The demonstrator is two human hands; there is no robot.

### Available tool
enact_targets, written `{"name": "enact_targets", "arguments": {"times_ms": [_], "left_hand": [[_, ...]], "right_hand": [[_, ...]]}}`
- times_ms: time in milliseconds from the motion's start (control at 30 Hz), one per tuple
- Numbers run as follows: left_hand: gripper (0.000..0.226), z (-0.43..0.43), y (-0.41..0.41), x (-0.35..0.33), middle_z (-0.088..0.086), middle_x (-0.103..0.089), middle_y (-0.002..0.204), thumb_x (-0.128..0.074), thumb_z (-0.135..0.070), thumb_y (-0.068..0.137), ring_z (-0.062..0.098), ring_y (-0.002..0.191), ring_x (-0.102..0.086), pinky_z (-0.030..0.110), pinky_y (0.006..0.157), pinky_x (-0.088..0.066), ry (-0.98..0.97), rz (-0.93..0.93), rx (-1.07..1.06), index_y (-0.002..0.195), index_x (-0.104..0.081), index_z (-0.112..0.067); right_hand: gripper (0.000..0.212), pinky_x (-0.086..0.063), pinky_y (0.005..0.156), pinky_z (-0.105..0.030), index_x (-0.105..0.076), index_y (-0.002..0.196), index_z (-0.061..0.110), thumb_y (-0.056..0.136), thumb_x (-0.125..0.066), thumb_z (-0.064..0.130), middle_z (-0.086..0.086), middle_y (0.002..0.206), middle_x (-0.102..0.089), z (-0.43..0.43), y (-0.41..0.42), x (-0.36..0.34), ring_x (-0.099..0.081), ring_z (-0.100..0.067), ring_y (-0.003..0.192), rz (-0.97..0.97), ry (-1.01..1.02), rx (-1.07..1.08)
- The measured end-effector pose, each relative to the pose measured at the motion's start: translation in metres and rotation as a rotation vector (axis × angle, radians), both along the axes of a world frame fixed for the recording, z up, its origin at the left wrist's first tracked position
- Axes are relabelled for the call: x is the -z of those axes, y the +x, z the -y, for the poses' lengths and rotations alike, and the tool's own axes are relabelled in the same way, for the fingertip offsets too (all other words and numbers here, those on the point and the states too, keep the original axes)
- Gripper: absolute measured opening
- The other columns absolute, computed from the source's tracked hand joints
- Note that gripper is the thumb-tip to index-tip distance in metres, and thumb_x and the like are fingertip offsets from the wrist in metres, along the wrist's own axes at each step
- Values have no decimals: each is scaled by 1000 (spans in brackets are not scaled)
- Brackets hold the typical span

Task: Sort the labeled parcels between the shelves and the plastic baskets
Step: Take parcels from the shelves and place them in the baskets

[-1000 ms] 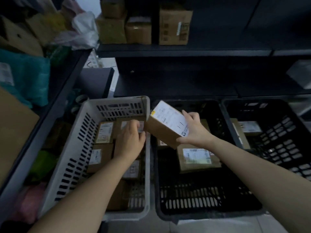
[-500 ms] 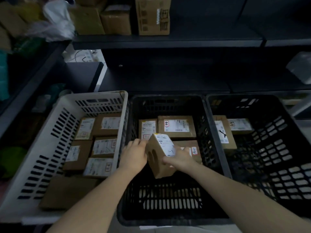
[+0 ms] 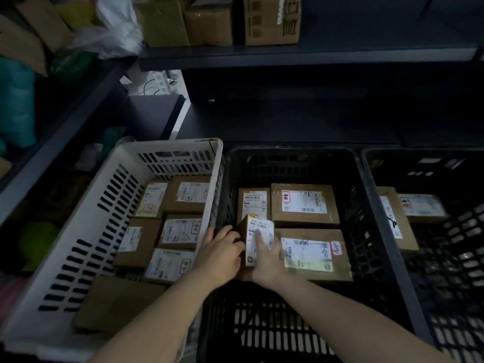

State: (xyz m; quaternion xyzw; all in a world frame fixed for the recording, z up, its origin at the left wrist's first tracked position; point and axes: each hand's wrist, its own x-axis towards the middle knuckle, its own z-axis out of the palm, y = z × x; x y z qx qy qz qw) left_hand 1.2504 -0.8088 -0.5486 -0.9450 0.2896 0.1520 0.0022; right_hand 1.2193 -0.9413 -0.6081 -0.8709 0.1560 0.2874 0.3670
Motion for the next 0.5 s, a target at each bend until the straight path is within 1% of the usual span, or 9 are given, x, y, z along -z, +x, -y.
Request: {"name": "enact_targets", "arguments": {"times_ms": [33, 100, 167, 267, 333, 400, 433, 467, 500], "left_hand": [[36, 0, 2, 1, -3, -35, 147, -43, -26, 95, 17, 145, -10, 45, 115, 10, -8, 16, 3, 129, -54, -25], [37, 2, 6, 1, -4, -36, 147, -43, -26, 95, 17, 145, -9, 44, 113, 15, -25, 38, -3, 130, -53, -26], [37, 5, 10, 1, -4, -37, 145, -42, -26, 96, 17, 146, -8, 43, 111, 20, -37, 40, -8, 131, -52, -26], [37, 8, 12, 1, -4, -40, 143, -42, -27, 96, 17, 146, -8, 45, 110, 22, -19, 26, 0, 130, -53, -26], [36, 9, 11, 1, -4, -41, 142, -43, -28, 95, 17, 146, -8, 46, 110, 22, 2, 22, 9, 129, -54, -27], [36, 9, 10, 2, -5, -42, 142, -44, -28, 94, 17, 146, -8, 46, 109, 23, 17, 24, 21, 128, -55, -27], [35, 9, 10, 3, -4, -42, 142, -44, -27, 94, 17, 146, -8, 46, 108, 24, 22, 30, 27, 127, -55, -27], [35, 9, 10, 3, -4, -42, 142, -43, -27, 94, 17, 146, -8, 47, 108, 24, 26, 36, 32, 127, -56, -27], [34, 9, 10, 3, -4, -42, 142, -43, -28, 95, 18, 146, -8, 47, 109, 23, 31, 40, 37, 126, -56, -26]], "right_hand": [[107, -33, 108, -36, 10, 152, 41, 84, -72, 31, -12, 155, 20, 6, -1, 1, -32, -36, 137, 36, -31, -79], [104, -41, 101, -37, 9, 150, 46, 85, -71, 32, -14, 155, 11, 16, -1, 6, -45, -36, 126, 120, -196, -207], [102, -47, 92, -40, 9, 150, 44, 86, -69, 34, -16, 152, 2, 17, -2, 12, -55, -38, 112, 181, -334, -289], [98, -53, 85, -42, 8, 152, 35, 88, -66, 31, -16, 145, -7, 14, -6, 20, -61, -35, 99, 222, -419, -398], [85, -53, 82, -42, -6, 154, 24, 90, -62, 17, -16, 145, -11, 13, -10, 22, -60, -34, 99, 233, -447, -501], [70, -52, 81, -43, -20, 151, 15, 90, -52, -1, -17, 152, -8, 9, -11, 29, -55, -35, 105, 278, -469, -606], [68, -50, 82, -43, -22, 150, 14, 90, -49, -4, -17, 154, -5, 6, -11, 33, -52, -36, 109, 267, -461, -619], [65, -49, 84, -43, -22, 150, 16, 93, -46, -1, -17, 155, -7, 3, -10, 38, -49, -36, 113, 238, -479, -642], [60, -47, 89, -42, -21, 150, 19, 96, -45, 7, -18, 153, -15, 1, -7, 42, -46, -35, 118, 208, -476, -613]]}}
